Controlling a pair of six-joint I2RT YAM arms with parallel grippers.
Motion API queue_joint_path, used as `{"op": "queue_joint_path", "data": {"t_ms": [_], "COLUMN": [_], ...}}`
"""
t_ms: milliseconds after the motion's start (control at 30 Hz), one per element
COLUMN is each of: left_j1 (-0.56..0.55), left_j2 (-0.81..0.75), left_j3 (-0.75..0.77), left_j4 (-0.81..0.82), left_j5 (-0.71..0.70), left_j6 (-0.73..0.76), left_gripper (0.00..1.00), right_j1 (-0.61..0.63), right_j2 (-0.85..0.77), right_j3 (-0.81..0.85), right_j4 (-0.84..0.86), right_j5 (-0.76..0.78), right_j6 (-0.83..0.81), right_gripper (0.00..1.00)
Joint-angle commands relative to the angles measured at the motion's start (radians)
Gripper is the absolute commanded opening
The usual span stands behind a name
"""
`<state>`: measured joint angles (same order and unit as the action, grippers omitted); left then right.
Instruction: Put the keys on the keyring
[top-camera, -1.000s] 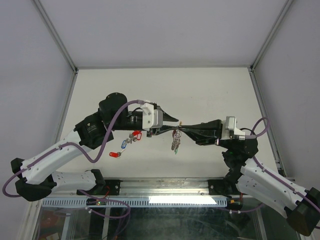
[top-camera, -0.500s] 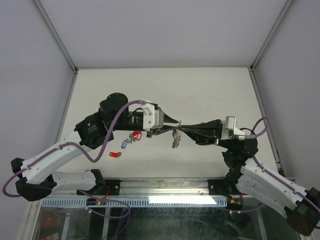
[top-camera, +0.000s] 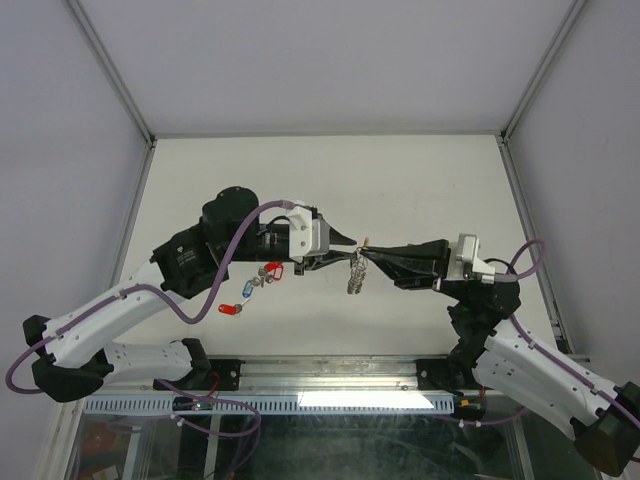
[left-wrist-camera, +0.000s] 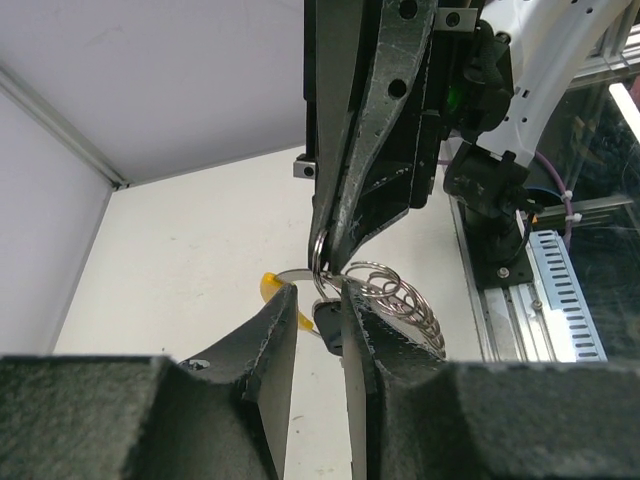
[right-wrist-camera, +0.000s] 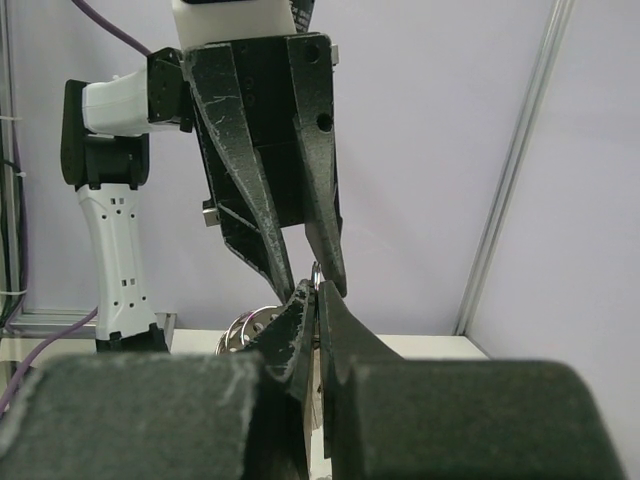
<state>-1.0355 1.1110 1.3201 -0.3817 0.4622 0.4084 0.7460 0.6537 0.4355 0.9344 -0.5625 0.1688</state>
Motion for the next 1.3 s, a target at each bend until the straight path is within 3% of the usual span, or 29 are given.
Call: {"op": "queue_joint_path", "data": {"t_ms": [0,233,500,967,1067,1167,1267], "left_j1": [-0.012,-0.012,-0.012,-0.012,-0.011,-0.014,-0.015], "left_j2": [-0.035,-0.085,-0.125,-0.071,-0.047,-0.027,-0.009], "left_j3": [-0.018,-0.119,-0.224,-0.289,-0.299,-0.320,-0.336], "left_j4": [0.048,0.180,0.353,0.519,0.547,0.575,0.601], "left_j5": [-0.033,-0.130,-0.222,-0.270,-0.281,-0.303,-0.328], "left_j6": [-0.026,-0.145,-0.252,-0.338,-0.357,-0.368,-0.370], "left_gripper": [0.24,0.35,0.39,0.69,0.81,0.83,0.76], "right_j1": [0.004,0.004,0.004,0.004,0.004,0.004,0.004], "right_j2": [-0.016,-0.033,-0.020,0.005,0.017,0.027,0.036], "right_j3": [0.054,0.062,0.093,0.123,0.130,0.136,0.139], "right_j4": [0.001,-0.046,-0.101,-0.128,-0.117,-0.103,-0.089], "right_j5": [0.072,0.167,0.239,0.376,0.391,0.394,0.395], "right_j6": [-0.044,-0.074,-0.103,-0.095,-0.086,-0.074,-0.061], "right_gripper": [0.00,0.00,0.00,0.00,0.00,0.00,0.00]}}
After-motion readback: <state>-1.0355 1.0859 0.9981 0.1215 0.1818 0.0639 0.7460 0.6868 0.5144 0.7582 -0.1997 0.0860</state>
